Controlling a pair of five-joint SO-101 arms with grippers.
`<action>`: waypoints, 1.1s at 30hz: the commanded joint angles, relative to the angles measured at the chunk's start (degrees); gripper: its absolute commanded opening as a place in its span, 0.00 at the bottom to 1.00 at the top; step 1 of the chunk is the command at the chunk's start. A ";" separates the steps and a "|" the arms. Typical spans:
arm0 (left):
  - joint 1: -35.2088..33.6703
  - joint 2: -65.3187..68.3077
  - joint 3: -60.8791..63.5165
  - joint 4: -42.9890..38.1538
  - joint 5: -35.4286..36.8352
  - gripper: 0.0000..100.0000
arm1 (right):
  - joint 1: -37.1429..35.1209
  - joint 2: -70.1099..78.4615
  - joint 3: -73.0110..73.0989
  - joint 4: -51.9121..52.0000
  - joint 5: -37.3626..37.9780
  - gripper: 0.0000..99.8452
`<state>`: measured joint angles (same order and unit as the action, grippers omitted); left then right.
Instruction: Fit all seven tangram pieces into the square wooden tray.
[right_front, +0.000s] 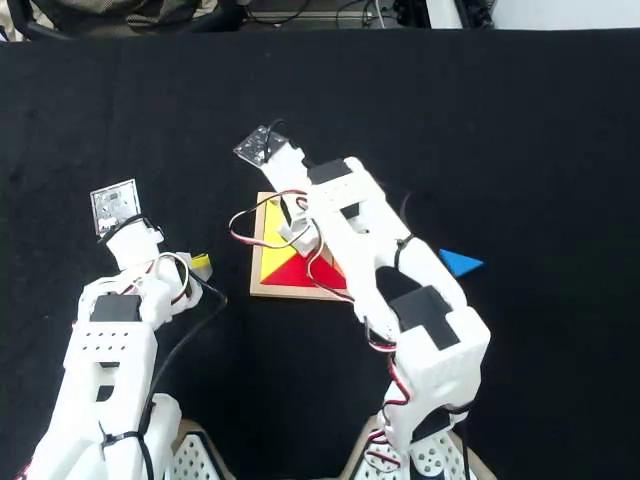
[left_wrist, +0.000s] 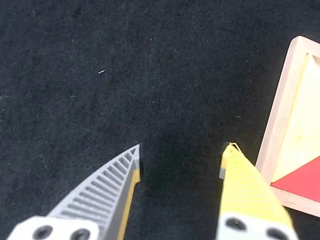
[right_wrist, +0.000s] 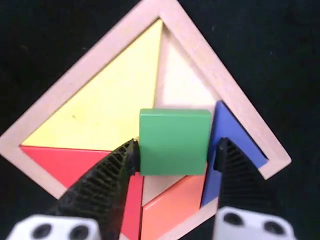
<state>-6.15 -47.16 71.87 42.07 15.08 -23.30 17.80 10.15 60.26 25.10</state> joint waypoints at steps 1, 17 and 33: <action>-0.13 -0.97 -0.31 -0.79 0.35 0.26 | 2.37 -3.03 -1.10 -1.14 0.79 0.24; -0.13 -0.97 -0.48 -0.88 0.35 0.26 | -2.02 0.57 -2.07 -2.55 0.62 0.24; -0.13 -0.97 -0.57 -0.88 0.35 0.26 | 5.36 -1.45 -6.02 2.81 0.44 0.12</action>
<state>-6.15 -47.16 71.87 42.07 15.08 -19.08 17.45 5.49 63.96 24.84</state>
